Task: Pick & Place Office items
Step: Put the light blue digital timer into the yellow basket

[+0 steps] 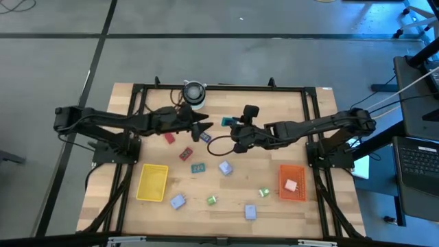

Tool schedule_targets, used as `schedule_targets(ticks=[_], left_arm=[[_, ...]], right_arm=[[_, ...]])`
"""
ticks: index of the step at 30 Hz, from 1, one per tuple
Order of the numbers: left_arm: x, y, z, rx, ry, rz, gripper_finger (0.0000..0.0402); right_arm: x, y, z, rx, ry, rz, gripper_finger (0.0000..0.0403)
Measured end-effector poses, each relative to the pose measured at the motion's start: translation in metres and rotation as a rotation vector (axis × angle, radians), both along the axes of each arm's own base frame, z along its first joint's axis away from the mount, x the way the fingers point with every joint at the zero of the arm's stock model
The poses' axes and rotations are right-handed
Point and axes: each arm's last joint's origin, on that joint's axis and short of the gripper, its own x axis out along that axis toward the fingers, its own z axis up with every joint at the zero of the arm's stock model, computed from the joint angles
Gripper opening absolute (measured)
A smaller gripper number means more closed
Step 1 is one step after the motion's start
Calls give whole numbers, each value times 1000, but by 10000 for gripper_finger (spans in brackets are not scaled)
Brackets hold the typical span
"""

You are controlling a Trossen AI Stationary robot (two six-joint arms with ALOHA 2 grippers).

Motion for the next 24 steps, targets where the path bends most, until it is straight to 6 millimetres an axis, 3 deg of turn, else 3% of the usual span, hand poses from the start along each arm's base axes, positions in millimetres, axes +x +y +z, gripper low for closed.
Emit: schedule_targets(ticks=[7,24], left_arm=[[20,0,16,-28,-32,-100,267],[29,8,4,-76,-15,-51,267]], right_arm=[[11,0,-14,-38,32,-9,152],[18,1,-8,-31,-50,29,152]])
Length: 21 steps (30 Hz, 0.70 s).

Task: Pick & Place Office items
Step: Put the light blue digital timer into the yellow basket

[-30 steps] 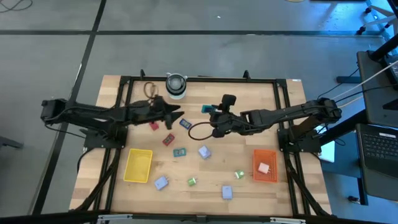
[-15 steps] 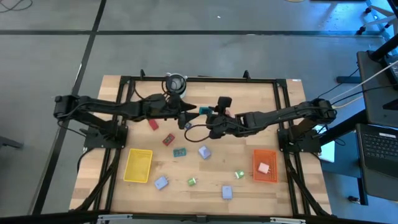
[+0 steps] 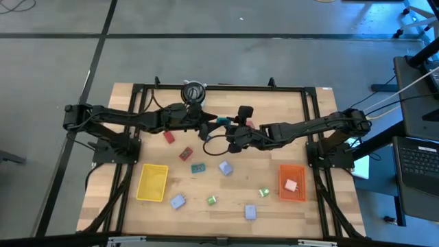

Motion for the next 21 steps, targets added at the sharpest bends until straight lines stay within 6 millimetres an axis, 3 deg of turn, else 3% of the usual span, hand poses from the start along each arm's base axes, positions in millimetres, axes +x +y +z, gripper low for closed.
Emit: schedule_targets(ticks=[7,21], left_arm=[[0,0,1,-16,-18,1,246],[1,-3,2,-89,-39,1,131]], right_arm=[[1,1,1,14,-12,19,152],[2,-5,1,18,-17,11,152]])
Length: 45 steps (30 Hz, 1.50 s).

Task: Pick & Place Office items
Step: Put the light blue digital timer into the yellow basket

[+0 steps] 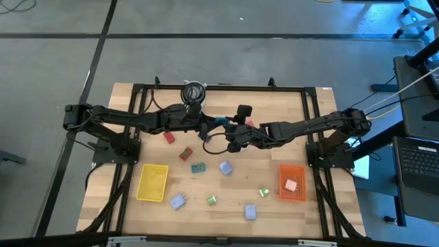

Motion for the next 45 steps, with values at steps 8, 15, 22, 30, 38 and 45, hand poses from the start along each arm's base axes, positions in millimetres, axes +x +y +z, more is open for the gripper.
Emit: schedule_targets(ticks=[8,15,22,30,38,45], left_arm=[[0,0,0,-9,-7,9,80],[0,0,1,2,-8,-4,78],[0,0,0,1,-6,-9,75],[0,0,1,43,1,-15,75],[-20,9,12,165,81,-3,75],[-72,5,46,202,84,-38,74]], right_arm=[[1,1,0,15,-4,19,152],[2,1,2,28,-27,37,194],[3,2,2,66,-42,50,210],[2,2,2,78,-58,19,296],[0,2,4,38,-69,-33,298],[-7,4,30,-34,-92,-103,284]])
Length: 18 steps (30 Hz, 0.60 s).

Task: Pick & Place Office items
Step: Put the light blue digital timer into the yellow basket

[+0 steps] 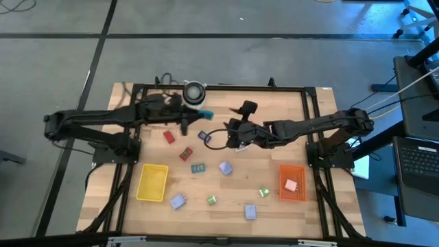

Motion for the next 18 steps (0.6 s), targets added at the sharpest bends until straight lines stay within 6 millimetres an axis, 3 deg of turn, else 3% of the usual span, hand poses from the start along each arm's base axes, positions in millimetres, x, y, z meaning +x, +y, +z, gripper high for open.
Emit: schedule_targets(ticks=[4,10,14,18], left_arm=[[-41,-14,5,-78,96,-101,74],[-89,-44,-5,-253,293,-250,74],[-106,-60,-12,-292,396,-302,74],[-115,-71,-9,-134,369,-284,74]], right_arm=[[-4,2,20,-4,25,-35,280],[-9,4,45,106,-61,-92,270],[-11,4,50,276,-137,-106,260],[-29,1,62,359,-202,-152,240]])
